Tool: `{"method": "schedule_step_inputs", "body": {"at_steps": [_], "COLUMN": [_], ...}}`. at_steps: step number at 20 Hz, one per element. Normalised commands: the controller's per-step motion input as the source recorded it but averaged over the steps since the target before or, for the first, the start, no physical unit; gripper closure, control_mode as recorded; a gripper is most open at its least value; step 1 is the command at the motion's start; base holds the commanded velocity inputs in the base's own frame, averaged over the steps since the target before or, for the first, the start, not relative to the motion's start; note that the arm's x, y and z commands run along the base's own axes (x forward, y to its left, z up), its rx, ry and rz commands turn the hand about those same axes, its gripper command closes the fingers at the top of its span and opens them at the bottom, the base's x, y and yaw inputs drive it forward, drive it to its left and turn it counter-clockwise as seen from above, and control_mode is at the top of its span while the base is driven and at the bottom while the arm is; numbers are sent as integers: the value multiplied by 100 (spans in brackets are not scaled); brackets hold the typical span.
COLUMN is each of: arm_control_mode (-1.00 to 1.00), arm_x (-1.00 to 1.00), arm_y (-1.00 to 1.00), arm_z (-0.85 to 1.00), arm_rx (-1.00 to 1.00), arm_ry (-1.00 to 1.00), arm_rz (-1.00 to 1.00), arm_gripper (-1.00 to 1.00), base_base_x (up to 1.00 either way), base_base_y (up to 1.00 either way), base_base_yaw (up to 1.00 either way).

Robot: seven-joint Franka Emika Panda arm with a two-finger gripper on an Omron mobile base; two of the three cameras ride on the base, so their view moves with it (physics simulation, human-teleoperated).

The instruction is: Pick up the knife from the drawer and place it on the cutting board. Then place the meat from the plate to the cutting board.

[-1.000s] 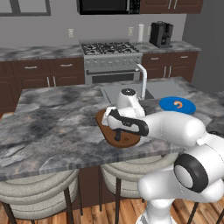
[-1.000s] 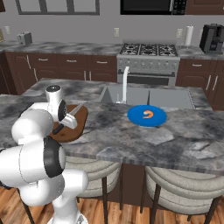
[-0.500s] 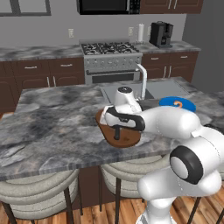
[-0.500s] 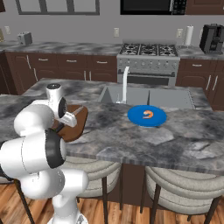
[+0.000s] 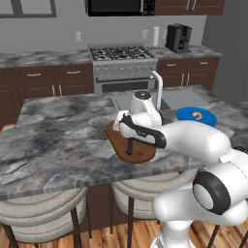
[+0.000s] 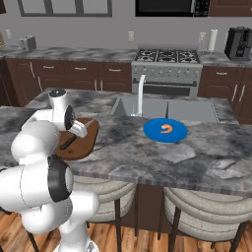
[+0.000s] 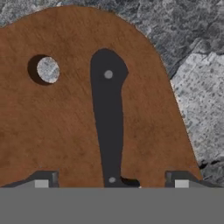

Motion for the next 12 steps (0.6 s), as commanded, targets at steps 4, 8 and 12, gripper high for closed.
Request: {"method": "schedule_step_inputs", "body": {"at_steps": [4,8,12], "arm_control_mode": [-100,-100,-100], "arm_x": [0,0,-3], "arm_y": [-3,1,0], "arm_z": [24,48,78], "arm_rx": [-2,-3,3], "arm_ry": [-7,-5,-8], "arm_rz": [-76,-96,-92], "arm_gripper": [-100,-100,-100], "base_base_x": [0,0,0], "base_base_y": [0,0,0], "base_base_yaw": [0,0,0]}}
